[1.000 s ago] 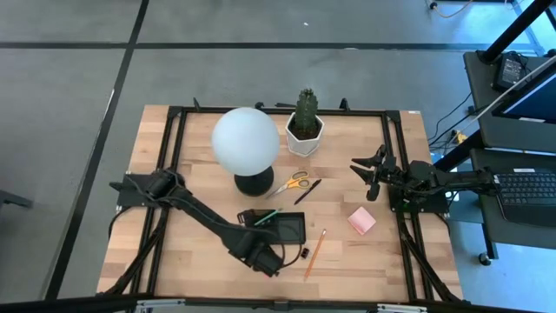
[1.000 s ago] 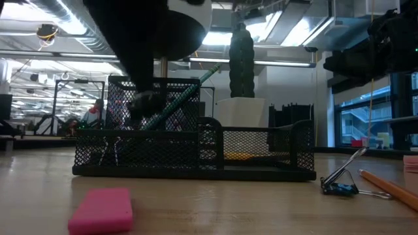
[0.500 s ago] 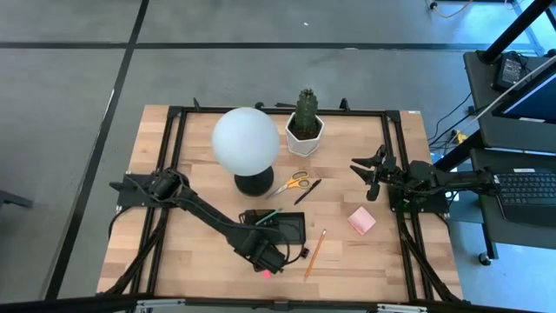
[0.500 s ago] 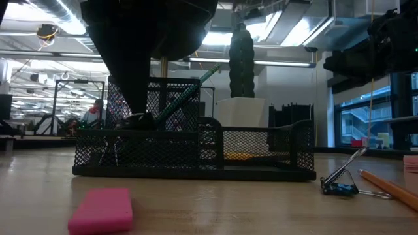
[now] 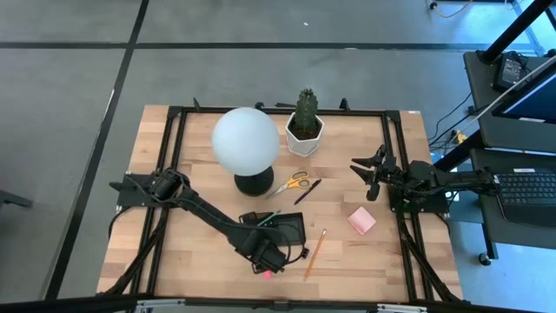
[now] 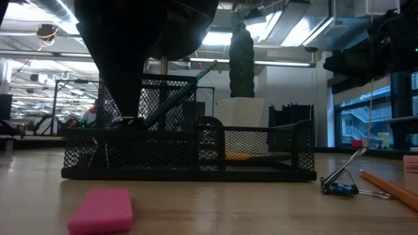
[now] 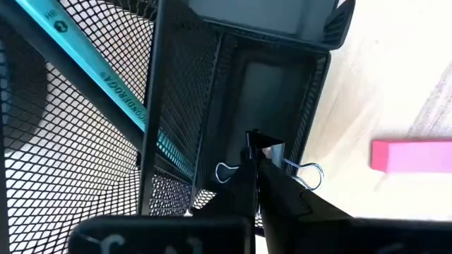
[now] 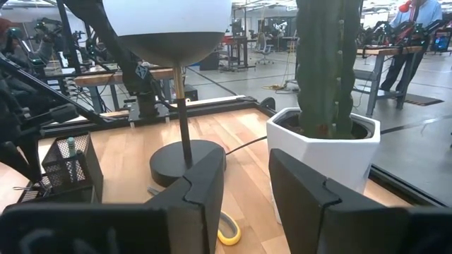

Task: Pick and place office supplies into organizer
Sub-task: Put the left black binder clip into the desk organizer, then put the pink eraser into the desk organizer

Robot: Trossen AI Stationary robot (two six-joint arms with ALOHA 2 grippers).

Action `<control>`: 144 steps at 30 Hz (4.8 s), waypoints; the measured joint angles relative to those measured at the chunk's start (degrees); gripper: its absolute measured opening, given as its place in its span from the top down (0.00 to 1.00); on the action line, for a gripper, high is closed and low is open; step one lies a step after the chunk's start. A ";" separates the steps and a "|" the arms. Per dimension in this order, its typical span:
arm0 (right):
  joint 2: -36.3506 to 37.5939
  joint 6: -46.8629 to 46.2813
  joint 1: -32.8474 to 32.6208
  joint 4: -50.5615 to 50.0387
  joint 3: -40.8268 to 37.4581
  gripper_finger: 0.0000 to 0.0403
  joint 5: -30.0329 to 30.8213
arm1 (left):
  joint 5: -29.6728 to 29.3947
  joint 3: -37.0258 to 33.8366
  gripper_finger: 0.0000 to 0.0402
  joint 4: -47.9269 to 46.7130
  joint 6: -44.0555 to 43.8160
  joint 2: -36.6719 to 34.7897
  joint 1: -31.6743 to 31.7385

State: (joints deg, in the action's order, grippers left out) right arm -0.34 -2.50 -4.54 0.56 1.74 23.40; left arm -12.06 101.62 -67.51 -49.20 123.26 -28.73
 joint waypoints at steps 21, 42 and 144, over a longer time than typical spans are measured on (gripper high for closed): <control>-0.02 0.00 0.02 -0.01 -0.02 0.71 0.00 | -0.85 0.00 0.84 0.02 5.49 0.00 0.02; -0.02 0.00 0.02 -0.01 0.00 0.71 -0.02 | -0.62 0.00 0.80 -4.08 10.64 -1.12 0.35; -0.02 -0.94 0.00 -0.01 -0.01 0.71 -0.01 | 3.01 0.00 0.58 25.92 68.25 6.12 -5.22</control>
State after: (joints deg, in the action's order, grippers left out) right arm -0.36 -3.44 -4.54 0.55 1.73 23.39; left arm -9.06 101.62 -41.58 19.05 129.38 -33.95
